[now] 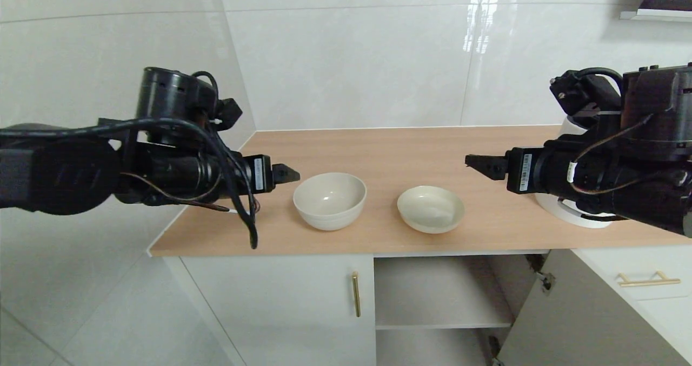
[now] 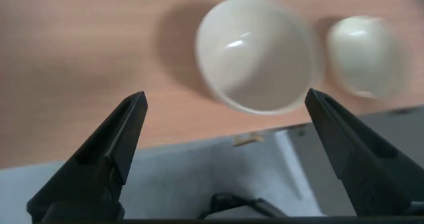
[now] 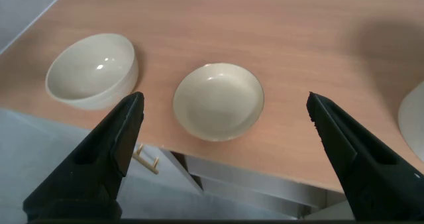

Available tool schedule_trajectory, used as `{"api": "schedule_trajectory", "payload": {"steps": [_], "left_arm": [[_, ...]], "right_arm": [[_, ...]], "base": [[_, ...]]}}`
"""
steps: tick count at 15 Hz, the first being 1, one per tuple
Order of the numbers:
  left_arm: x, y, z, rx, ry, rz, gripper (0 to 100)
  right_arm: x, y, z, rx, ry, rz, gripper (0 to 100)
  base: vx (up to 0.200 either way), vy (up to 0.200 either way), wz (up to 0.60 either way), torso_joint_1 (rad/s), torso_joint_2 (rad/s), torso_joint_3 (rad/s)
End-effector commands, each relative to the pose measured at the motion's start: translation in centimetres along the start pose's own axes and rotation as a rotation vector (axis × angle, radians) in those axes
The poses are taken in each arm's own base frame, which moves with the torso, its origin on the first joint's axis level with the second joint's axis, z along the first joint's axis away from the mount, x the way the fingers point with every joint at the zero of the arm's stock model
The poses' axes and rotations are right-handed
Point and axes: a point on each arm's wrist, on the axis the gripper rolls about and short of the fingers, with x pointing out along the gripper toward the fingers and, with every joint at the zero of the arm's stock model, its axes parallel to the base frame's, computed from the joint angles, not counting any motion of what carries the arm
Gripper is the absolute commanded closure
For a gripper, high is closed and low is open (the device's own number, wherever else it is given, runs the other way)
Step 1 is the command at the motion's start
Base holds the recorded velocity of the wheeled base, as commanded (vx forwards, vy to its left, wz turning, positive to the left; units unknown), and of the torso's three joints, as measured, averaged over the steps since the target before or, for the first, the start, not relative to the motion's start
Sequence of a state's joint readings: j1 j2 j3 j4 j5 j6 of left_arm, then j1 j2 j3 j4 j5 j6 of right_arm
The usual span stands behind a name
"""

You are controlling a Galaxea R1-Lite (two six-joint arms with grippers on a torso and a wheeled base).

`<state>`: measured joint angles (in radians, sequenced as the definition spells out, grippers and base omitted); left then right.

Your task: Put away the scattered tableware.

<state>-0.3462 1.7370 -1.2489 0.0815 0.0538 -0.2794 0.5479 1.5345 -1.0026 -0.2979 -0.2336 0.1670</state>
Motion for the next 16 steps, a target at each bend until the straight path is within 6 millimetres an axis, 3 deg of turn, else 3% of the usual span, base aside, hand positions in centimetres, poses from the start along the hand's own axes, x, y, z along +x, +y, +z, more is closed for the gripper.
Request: {"api": "schedule_trajectory", "payload": {"steps": [1,4,8,13,14,16], "left_arm": [[4.4,0.0,-1.1,0.008,0.071,0.065,0],[7.7,-0.7,-1.4,0.026,0.078,0.133,0],[10.0,-1.4,-1.9,0.037,0.084,0.171,0],[11.2,-1.3,-2.2,-0.005,0.083,0.201,0],[11.4,-1.3,-2.3,-0.006,0.086,0.202,100],[11.5,-1.4,-2.2,-0.012,0.083,0.200,100]], "right_arm": [[0.6,0.0,-0.2,-0.002,0.010,-0.006,0],[0.5,0.0,-0.3,-0.004,0.012,-0.005,0],[0.2,0.0,-0.3,-0.002,0.008,0.000,0],[-0.6,-0.1,0.0,0.001,-0.009,0.005,0],[-0.7,-0.1,0.1,0.004,-0.014,0.006,0],[-0.7,-0.2,0.0,0.003,-0.009,0.005,0]], "base": [[0.000,0.000,0.00,0.000,0.00,0.000],[0.000,0.000,0.00,0.017,0.00,-0.001],[0.000,0.000,0.00,0.000,0.00,0.000],[0.000,0.000,0.00,0.000,0.00,0.000],[0.000,0.000,0.00,0.000,0.00,0.000],[0.000,0.000,0.00,0.000,0.00,0.000]]}}
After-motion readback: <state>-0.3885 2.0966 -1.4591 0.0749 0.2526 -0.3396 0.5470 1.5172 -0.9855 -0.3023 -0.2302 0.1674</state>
